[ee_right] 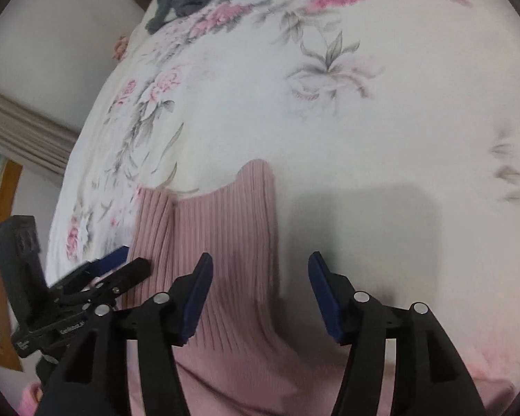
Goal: Fold small clothes
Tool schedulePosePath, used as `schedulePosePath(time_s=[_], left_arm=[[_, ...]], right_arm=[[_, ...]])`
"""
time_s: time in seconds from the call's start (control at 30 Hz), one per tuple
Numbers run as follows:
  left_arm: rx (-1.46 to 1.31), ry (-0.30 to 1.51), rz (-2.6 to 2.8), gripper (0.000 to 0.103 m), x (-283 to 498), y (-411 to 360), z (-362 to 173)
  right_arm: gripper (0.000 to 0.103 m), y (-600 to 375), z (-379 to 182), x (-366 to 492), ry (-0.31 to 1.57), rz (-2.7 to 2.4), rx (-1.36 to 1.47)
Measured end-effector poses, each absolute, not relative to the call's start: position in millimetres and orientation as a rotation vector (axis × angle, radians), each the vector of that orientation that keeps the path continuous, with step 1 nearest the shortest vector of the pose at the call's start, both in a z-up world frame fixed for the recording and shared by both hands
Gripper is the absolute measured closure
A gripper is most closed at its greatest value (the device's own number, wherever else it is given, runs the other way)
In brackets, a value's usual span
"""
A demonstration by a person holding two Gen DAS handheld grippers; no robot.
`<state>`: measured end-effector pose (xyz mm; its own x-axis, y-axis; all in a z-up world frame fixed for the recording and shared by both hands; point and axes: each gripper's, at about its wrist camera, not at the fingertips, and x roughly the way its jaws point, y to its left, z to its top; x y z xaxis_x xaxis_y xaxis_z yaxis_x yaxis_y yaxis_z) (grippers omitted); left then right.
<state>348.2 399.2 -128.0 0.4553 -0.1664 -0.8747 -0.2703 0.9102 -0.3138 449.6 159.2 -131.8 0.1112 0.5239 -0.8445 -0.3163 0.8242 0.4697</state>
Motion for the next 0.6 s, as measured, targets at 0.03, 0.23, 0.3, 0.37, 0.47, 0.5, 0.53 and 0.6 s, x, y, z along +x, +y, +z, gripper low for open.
schedulePosePath(time_s=[0.03,0.23,0.3,0.37,0.47,0.5,0.53,0.6], left_arm=[[-0.477,1.106,0.066,0.025,352,403,-131],[-0.555,1.099,0.01,0.059,362,398,-142],[-0.556,1.091,-0.014,0.077,360,395,-140],[-0.591,1.08,-0.061,0.094,354,393,-137],[-0.61,1.023,-0.108,0.094,341,393,-122],[-0.594,0.995,-0.128,0.094,334,391,-114],[-0.579,0.973,-0.144,0.094,327,390,-107],[-0.547,0.932,-0.184,0.094,312,384,-93]], right_arm=[[0.045,161,-135,453,1.329,0.622,0.194],[0.09,173,-144,455,1.335,0.647,0.166],[0.09,171,-140,449,1.324,0.666,0.17],[0.091,166,-127,440,1.283,0.69,0.16],[0.091,156,-102,421,1.223,0.748,0.149],[0.091,153,-92,414,1.201,0.764,0.132],[0.091,150,-85,407,1.187,0.784,0.123],[0.091,142,-70,390,1.154,0.813,0.108]])
